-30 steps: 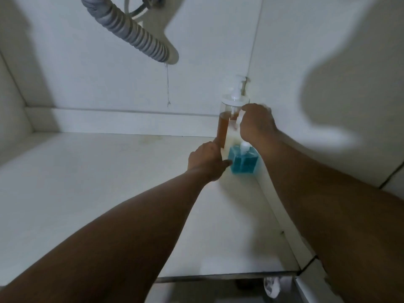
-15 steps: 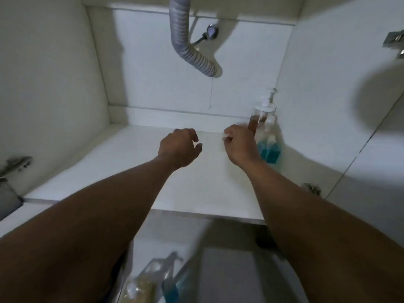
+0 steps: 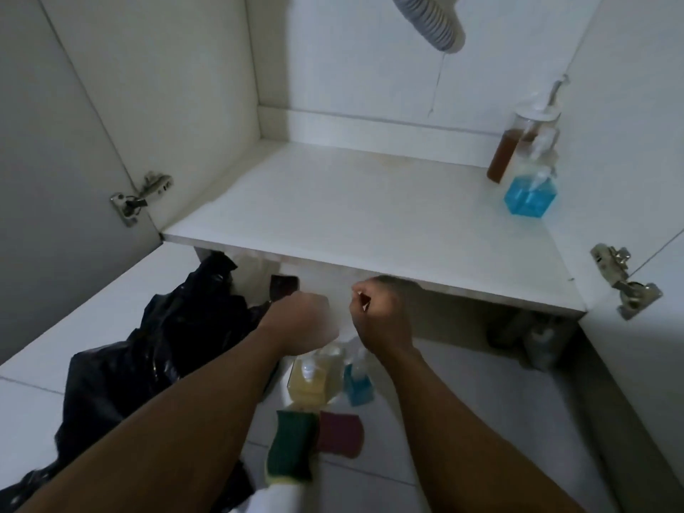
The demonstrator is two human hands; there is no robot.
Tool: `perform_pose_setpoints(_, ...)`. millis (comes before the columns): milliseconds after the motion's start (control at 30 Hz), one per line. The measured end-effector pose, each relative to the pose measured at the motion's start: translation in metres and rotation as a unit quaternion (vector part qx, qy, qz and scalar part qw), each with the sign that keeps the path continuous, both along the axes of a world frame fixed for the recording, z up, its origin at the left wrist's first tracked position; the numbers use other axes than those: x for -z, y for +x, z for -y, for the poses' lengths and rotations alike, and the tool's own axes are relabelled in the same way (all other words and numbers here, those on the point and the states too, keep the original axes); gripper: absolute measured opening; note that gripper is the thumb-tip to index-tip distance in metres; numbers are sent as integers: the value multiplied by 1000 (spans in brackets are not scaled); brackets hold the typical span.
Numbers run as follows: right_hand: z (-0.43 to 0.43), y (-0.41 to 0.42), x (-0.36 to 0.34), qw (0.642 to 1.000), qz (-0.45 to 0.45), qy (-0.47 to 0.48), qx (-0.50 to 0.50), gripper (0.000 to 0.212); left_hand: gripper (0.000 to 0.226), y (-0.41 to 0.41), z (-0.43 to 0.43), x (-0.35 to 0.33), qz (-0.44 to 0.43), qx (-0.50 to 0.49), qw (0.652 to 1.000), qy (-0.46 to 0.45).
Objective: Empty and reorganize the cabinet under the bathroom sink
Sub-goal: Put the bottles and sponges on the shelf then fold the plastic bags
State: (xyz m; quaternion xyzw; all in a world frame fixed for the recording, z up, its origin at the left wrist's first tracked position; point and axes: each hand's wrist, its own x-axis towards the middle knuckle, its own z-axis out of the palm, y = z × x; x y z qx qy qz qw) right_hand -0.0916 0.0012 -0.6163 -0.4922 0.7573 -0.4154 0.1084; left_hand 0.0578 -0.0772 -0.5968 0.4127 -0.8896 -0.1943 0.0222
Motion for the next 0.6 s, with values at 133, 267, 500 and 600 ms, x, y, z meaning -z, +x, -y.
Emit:
perform_pose_setpoints(133, -18, 2, 25, 944, 51, 306, -113, 53, 81, 26, -8, 29, 129, 53, 990, 24)
perform_pose_setpoints(267, -31, 9, 27, 880, 27, 437, -187, 75, 105, 34, -18, 47, 200, 66, 978, 0)
perform_pose_setpoints(500, -35, 9, 33, 880, -65, 435, -181, 76, 100, 15, -30, 65, 203, -15, 978, 37)
perform_pose_setpoints(600, -37, 9, 39, 893, -70, 412, -166, 68, 93, 11, -32, 66, 181, -54, 979, 70)
